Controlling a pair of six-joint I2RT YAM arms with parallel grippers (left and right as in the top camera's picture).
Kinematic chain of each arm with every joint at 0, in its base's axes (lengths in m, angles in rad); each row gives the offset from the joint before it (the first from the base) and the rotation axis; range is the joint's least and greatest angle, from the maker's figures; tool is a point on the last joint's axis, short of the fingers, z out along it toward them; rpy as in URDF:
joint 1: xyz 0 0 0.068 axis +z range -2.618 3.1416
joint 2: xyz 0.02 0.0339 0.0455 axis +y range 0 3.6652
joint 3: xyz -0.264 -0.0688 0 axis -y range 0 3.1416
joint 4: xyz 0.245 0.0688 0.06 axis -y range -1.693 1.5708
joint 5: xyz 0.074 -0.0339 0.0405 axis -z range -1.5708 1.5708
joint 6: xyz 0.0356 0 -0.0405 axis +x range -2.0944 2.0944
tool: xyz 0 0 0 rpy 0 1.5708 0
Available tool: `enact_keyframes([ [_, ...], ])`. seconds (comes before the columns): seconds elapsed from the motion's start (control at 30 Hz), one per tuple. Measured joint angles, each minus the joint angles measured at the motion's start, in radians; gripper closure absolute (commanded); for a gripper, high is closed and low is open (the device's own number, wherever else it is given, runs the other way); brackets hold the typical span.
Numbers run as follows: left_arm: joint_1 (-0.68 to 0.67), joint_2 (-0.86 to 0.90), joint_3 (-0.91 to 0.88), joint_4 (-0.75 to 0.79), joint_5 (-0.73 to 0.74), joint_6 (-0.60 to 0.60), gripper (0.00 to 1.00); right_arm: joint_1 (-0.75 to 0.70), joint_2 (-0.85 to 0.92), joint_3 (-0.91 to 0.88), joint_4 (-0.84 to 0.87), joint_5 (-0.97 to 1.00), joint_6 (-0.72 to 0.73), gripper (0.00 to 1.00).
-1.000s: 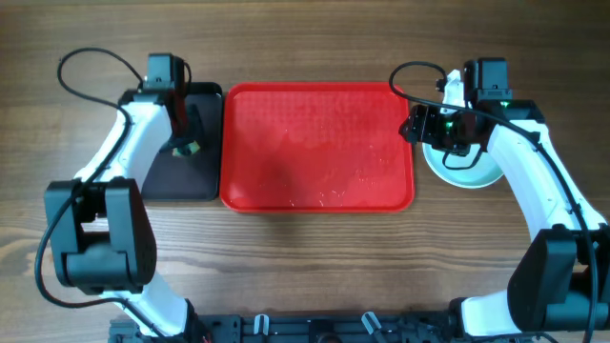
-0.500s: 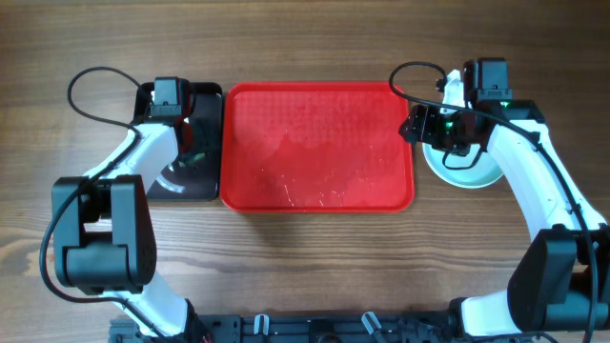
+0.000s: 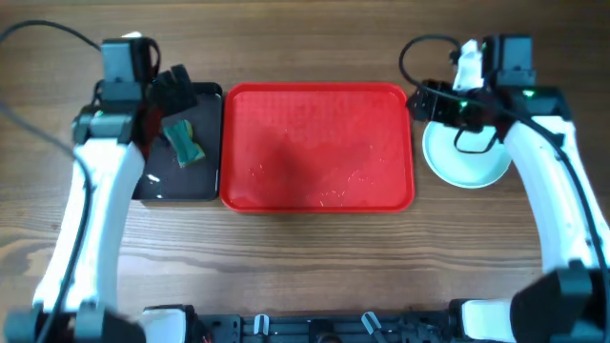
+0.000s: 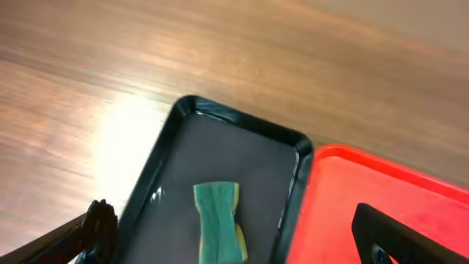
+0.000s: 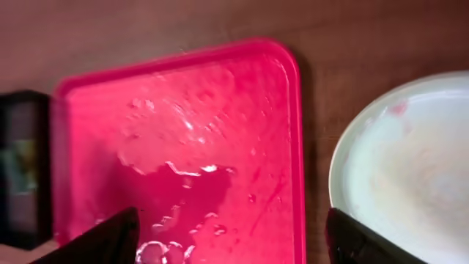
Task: Clean dirty plates on tray and stack at the side
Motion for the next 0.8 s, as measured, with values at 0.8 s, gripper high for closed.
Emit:
enact_keyframes([
  [0.8, 0.0, -0.09, 0.001, -0.054, 0.0, 0.0, 0.0, 0.0, -0.709, 0.161, -0.278, 0.016, -0.034, 0.0],
])
